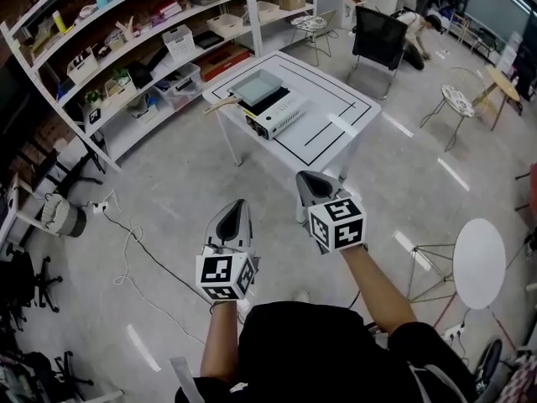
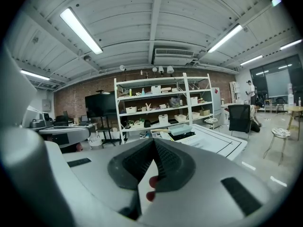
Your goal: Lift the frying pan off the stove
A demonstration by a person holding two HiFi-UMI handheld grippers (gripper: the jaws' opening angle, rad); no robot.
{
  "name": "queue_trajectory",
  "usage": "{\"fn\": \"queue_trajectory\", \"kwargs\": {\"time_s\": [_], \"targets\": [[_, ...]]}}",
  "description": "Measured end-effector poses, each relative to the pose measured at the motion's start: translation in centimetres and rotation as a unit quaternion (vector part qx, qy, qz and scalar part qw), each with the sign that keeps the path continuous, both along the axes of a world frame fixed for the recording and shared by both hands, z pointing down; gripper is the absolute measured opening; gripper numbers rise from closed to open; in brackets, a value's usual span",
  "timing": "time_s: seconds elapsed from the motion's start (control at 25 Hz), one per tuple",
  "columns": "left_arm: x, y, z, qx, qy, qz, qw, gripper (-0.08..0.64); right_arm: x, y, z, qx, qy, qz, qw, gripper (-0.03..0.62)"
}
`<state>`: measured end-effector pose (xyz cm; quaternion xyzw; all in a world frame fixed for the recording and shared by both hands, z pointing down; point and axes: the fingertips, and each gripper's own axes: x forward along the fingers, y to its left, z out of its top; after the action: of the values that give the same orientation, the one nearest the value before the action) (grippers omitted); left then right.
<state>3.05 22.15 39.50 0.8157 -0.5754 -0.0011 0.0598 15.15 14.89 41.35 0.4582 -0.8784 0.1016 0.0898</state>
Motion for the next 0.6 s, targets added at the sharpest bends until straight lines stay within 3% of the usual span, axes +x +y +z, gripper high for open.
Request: {"fn": "queue_trajectory", "kwargs": {"time_s": [0.6], "targets": [[-1.5,-5.6,1.3,-0.006,0.003,-0.011,0.9999,0.008,-2.4,-5.3,1.7,-0.014,0.011,-0.023,1.0,0.002]]}}
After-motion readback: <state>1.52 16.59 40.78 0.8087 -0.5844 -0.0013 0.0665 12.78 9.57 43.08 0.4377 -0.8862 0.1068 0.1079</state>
